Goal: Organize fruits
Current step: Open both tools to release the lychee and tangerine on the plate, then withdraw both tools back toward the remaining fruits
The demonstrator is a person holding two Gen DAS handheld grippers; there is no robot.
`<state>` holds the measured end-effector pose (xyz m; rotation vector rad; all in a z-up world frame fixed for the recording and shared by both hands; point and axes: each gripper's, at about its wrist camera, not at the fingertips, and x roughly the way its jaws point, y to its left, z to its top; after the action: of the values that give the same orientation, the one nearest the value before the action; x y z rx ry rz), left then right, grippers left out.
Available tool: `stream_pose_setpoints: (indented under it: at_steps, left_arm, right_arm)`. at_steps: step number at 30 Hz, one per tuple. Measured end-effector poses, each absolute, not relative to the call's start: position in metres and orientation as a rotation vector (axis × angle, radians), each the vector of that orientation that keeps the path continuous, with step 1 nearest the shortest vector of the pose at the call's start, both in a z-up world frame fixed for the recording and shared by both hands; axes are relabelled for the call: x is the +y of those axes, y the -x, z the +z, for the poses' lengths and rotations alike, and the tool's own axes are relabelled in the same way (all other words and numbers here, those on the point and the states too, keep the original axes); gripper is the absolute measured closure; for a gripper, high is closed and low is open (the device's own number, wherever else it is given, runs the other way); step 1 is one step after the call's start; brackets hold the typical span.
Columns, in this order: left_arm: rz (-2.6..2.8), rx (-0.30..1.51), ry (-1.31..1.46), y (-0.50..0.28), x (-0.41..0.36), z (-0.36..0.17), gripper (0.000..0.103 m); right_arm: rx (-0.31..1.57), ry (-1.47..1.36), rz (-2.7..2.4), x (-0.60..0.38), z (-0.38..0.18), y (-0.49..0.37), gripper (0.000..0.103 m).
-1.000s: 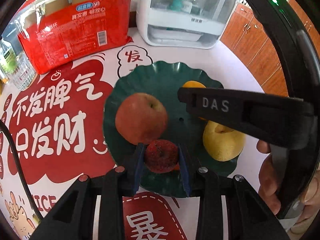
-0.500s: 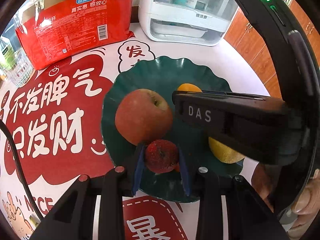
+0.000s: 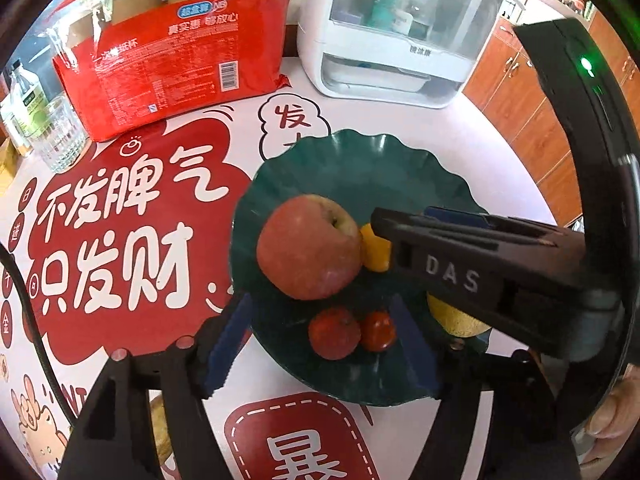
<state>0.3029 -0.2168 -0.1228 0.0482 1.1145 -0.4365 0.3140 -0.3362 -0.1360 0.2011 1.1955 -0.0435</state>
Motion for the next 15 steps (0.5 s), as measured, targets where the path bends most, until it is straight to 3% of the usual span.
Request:
stream_pose_setpoints:
  at_steps: [15]
  left_arm:
    - [-0.401,1.086,-0.051,-0.29,-0.201,-0.098,0.029]
  right_arm:
    - [1.16,-0.191,-0.062,-0.335,-0.11,-0.293,0.058]
